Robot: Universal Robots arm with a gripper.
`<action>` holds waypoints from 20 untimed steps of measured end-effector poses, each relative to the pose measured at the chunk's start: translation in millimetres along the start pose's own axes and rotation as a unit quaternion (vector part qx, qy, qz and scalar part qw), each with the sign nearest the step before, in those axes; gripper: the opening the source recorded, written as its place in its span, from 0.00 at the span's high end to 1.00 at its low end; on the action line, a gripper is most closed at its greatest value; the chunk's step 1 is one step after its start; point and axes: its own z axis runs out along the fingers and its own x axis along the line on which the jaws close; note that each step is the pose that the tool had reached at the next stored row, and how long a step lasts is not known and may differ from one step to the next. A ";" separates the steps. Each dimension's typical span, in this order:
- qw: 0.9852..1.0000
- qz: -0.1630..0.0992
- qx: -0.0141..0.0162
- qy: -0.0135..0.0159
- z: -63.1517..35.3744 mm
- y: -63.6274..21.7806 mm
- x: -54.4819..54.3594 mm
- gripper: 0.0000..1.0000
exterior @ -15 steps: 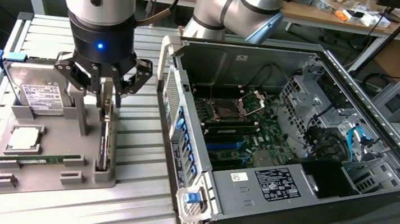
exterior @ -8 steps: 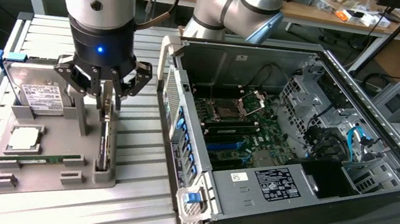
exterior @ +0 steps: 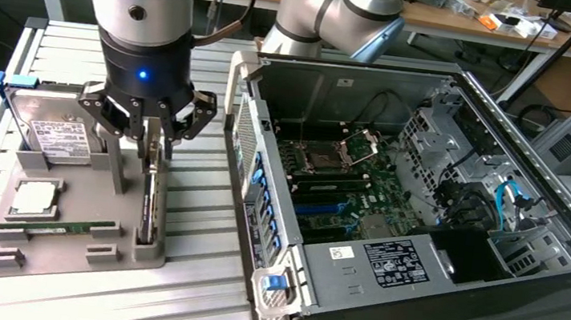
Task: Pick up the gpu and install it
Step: 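Pick up the gpu and move the gpu toward the slot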
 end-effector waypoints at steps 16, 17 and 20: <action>1.000 0.000 0.000 0.000 7.3 -1.5 0.4 0.64; 1.000 0.000 0.000 0.000 8.0 -1.6 0.4 0.64; 1.000 0.000 0.000 0.000 9.4 -1.8 0.5 0.64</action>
